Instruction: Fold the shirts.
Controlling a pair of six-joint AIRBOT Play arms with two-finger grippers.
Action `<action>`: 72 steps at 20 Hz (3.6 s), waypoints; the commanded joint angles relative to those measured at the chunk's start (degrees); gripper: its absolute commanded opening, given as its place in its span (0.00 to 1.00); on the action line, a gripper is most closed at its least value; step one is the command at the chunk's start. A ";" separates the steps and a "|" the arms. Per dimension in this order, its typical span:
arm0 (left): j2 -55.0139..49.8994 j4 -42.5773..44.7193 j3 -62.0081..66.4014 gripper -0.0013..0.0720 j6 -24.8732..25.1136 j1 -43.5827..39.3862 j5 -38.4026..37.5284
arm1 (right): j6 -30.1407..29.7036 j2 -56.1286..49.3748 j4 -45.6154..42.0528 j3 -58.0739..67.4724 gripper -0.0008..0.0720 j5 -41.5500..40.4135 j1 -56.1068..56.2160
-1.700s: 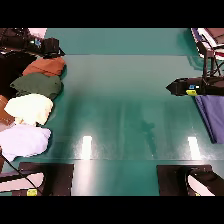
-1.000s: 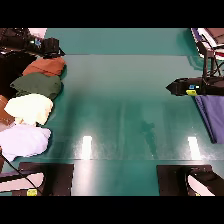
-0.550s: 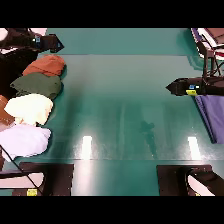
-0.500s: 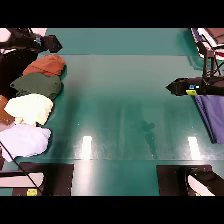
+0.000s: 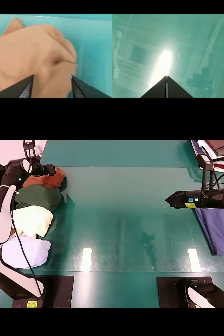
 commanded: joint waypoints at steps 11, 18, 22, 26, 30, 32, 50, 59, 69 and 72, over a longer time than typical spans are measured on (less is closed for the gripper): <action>-1.38 -0.52 14.80 0.05 -0.76 1.90 -17.62 | -0.04 -0.07 -0.28 2.25 0.04 -3.54 0.04; 25.59 -5.38 19.67 0.05 3.65 -1.07 -25.31 | -2.86 -0.04 -1.75 20.33 0.04 -3.78 -4.15; 35.39 -5.38 19.28 0.04 3.52 -11.98 -33.92 | -3.04 -0.04 -1.92 26.62 0.03 -3.80 -6.71; 35.30 -5.35 13.38 0.05 2.73 -29.14 -35.98 | -3.04 0.02 -1.90 28.20 0.04 -3.10 -6.82; 31.15 -5.40 1.51 0.17 2.82 -42.73 -32.87 | -3.04 0.02 -1.90 28.15 0.04 0.04 -6.84; 29.11 -4.79 -0.48 0.71 2.80 -44.35 -30.14 | -3.04 0.00 -1.88 28.15 0.04 1.40 -6.84; 21.44 -20.26 -38.05 0.67 1.84 -12.44 -12.31 | -3.02 -0.15 -1.88 28.15 0.03 2.73 -6.84; 17.05 -33.68 -37.88 0.30 10.75 -13.46 -12.04 | -2.99 -0.17 -1.88 28.13 0.03 3.80 -6.84; 17.29 -30.45 -18.43 0.05 10.75 -12.92 -19.45 | 1.16 0.59 0.35 -4.57 0.36 17.16 -16.41; 17.22 -30.42 -17.66 0.05 10.73 -12.92 -19.30 | -1.68 -4.68 8.11 -17.64 0.61 12.59 -16.46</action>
